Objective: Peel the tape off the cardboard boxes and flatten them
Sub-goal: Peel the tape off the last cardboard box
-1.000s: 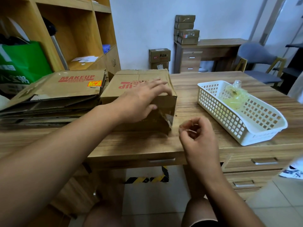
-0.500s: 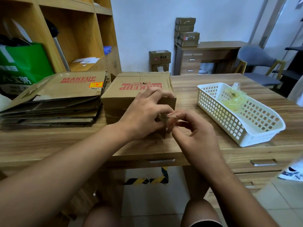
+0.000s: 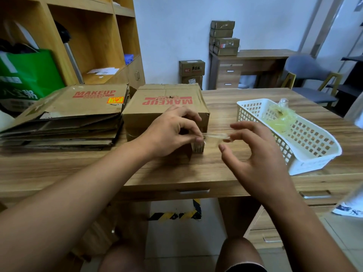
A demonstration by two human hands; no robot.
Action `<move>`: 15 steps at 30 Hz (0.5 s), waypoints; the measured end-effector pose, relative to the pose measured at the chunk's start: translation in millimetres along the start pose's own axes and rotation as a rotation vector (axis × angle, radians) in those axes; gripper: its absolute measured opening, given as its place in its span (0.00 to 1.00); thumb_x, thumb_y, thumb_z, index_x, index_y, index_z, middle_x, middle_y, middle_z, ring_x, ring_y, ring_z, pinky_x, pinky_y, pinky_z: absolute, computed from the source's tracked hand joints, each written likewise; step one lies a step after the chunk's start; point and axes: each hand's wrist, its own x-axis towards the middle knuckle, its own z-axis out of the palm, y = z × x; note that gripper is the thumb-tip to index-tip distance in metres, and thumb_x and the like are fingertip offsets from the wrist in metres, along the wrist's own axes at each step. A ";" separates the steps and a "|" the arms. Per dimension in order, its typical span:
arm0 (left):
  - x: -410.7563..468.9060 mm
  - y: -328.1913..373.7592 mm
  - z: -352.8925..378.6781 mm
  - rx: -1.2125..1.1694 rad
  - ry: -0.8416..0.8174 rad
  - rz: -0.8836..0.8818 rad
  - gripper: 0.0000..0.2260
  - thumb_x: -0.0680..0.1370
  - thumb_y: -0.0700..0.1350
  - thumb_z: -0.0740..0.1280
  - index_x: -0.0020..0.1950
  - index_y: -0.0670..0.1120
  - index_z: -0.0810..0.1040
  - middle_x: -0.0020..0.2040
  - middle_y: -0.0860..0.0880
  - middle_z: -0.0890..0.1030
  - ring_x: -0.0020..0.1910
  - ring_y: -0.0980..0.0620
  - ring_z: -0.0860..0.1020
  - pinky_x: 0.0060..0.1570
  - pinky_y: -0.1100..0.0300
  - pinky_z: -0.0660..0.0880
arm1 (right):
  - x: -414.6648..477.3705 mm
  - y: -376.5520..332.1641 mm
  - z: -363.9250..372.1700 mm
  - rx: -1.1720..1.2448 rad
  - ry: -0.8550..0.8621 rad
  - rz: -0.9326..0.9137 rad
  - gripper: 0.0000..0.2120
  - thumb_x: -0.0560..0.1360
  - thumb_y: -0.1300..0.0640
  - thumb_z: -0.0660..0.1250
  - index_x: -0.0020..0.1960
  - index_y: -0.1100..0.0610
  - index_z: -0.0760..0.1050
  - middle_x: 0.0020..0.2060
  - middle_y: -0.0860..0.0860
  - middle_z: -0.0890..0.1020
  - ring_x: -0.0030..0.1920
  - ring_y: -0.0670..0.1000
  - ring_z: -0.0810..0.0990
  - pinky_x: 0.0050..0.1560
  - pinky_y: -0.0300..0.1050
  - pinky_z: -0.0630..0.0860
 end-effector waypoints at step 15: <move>1.9 7.2 -1.6 -0.080 -0.068 -0.050 0.06 0.74 0.52 0.75 0.49 0.54 0.87 0.66 0.58 0.75 0.69 0.61 0.64 0.64 0.75 0.55 | -6.8 22.6 60.5 0.133 -0.294 0.386 0.44 0.64 0.31 0.74 0.75 0.41 0.62 0.69 0.44 0.73 0.67 0.48 0.74 0.64 0.57 0.77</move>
